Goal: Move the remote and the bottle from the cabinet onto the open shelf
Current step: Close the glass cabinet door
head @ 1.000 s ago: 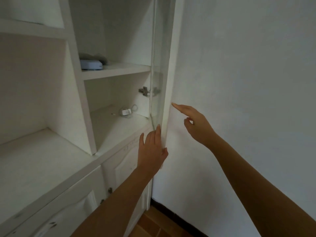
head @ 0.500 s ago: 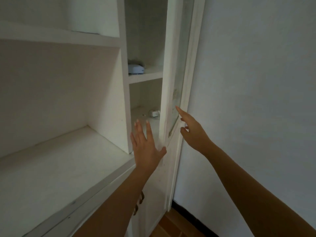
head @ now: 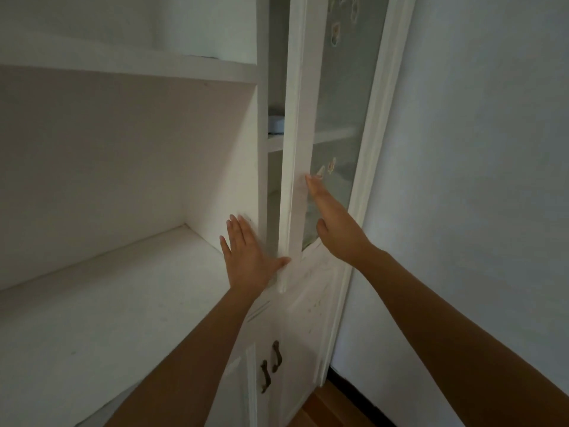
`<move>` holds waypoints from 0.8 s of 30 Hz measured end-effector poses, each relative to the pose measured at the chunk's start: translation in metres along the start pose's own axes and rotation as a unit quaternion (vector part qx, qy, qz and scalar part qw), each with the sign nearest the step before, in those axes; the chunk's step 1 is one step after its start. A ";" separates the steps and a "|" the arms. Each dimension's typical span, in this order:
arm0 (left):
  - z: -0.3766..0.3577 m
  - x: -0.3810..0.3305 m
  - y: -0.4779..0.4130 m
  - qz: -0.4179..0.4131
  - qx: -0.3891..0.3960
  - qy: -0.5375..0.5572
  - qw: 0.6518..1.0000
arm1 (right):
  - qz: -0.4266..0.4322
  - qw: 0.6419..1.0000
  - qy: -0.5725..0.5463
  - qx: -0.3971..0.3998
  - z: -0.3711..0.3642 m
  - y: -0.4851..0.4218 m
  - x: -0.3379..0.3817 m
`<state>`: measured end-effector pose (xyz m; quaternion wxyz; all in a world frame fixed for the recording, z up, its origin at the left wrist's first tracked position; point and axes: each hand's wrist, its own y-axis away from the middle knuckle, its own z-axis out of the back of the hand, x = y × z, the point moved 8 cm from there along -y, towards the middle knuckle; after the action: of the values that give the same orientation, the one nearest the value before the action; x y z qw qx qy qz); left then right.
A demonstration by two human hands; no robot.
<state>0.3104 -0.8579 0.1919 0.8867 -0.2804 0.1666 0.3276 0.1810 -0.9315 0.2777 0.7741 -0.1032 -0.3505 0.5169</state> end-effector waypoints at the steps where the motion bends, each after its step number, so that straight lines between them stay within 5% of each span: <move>1: 0.000 0.002 -0.004 -0.003 0.003 -0.003 1.000 | 0.007 1.000 0.009 0.002 -0.002 -0.003 0.002; 17: -0.007 0.009 -0.015 -0.045 0.003 -0.017 0.999 | 0.028 0.996 0.068 -0.049 -0.026 -0.031 -0.006; 24: -0.001 0.015 -0.017 -0.047 -0.055 -0.014 0.997 | 0.027 0.992 0.113 -0.045 -0.046 -0.053 -0.005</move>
<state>0.3327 -0.8619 0.1900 0.8868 -0.3312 0.1224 0.2983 0.2482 -0.9495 0.2693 0.7892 -0.2048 -0.2812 0.5061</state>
